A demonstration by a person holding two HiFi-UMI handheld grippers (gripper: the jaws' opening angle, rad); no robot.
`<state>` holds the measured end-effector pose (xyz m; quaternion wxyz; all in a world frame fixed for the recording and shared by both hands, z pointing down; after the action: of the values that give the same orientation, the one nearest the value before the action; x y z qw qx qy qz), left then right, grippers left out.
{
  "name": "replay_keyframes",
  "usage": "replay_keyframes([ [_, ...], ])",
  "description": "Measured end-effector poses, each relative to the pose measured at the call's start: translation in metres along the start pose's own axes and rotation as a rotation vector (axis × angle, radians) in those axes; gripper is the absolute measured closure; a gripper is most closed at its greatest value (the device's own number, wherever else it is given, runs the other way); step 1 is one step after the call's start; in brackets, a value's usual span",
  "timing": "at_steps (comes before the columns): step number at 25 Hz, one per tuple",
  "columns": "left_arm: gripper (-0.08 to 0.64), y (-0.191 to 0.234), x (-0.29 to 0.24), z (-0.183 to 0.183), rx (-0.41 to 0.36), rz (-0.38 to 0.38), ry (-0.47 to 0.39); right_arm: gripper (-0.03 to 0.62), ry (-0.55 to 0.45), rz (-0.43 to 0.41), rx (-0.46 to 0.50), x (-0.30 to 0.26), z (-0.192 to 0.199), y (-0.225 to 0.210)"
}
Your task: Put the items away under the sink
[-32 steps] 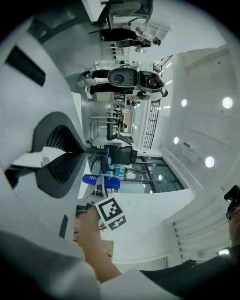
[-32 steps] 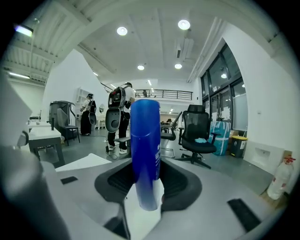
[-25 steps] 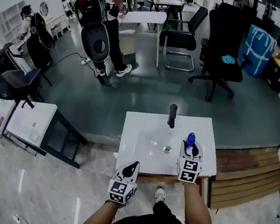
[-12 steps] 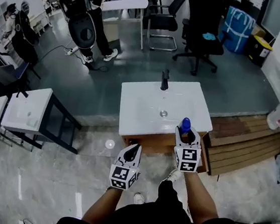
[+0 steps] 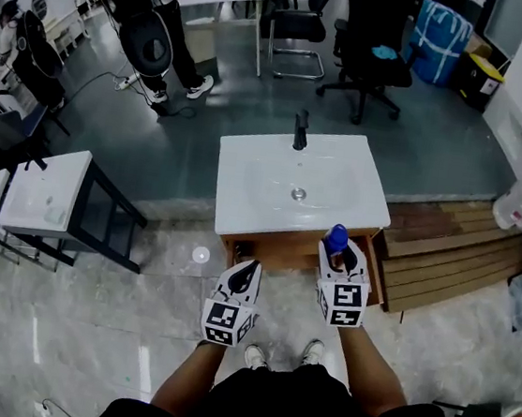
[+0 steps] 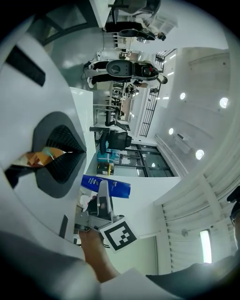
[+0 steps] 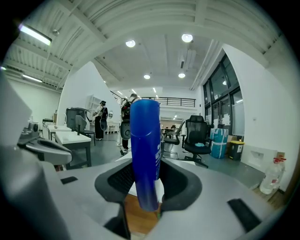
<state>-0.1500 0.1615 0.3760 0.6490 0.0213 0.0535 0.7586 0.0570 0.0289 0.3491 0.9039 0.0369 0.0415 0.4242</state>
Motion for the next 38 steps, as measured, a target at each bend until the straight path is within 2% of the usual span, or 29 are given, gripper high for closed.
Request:
replay_keyframes([
  [5, 0.538, -0.006, -0.016, 0.008, -0.041, -0.004, 0.015, 0.428, -0.002, -0.017, -0.017, -0.005, 0.017, -0.008],
  [9, 0.538, -0.008, -0.035, 0.044, -0.034, -0.062, 0.021, 0.428, -0.001, -0.051, -0.013, -0.009, 0.053, -0.016],
  [12, 0.538, -0.007, -0.054, 0.088, -0.03, -0.094, 0.038, 0.428, -0.002, -0.079, -0.016, -0.014, 0.093, -0.021],
  [17, 0.538, 0.004, -0.079, 0.183, -0.096, -0.114, 0.071, 0.428, 0.005, -0.124, -0.017, -0.027, 0.184, -0.019],
  [25, 0.538, 0.032, -0.114, 0.332, -0.063, -0.177, -0.021, 0.428, -0.019, -0.129, -0.045, -0.05, 0.343, -0.001],
  [30, 0.538, 0.051, -0.127, 0.417, -0.084, -0.171, -0.066, 0.428, -0.066, -0.114, -0.062, -0.067, 0.427, 0.013],
  [34, 0.538, 0.06, -0.134, 0.465, -0.095, -0.166, -0.079, 0.428, -0.094, -0.112, -0.057, -0.078, 0.469, 0.023],
  [38, 0.538, 0.065, -0.133, 0.482, -0.096, -0.165, -0.074, 0.428, -0.097, -0.112, -0.059, -0.086, 0.48, 0.031],
])
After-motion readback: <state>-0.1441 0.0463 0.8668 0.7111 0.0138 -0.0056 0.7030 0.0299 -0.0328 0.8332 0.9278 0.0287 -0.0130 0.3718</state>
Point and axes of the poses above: the fingertips, and each gripper's own axes: x backward along the fingers, y to its left, z out of its underside, the point moved 10 cm from there along x, backward along the fingers, and after that the axes turned 11 degrees about -y, right-handed, at the moved point
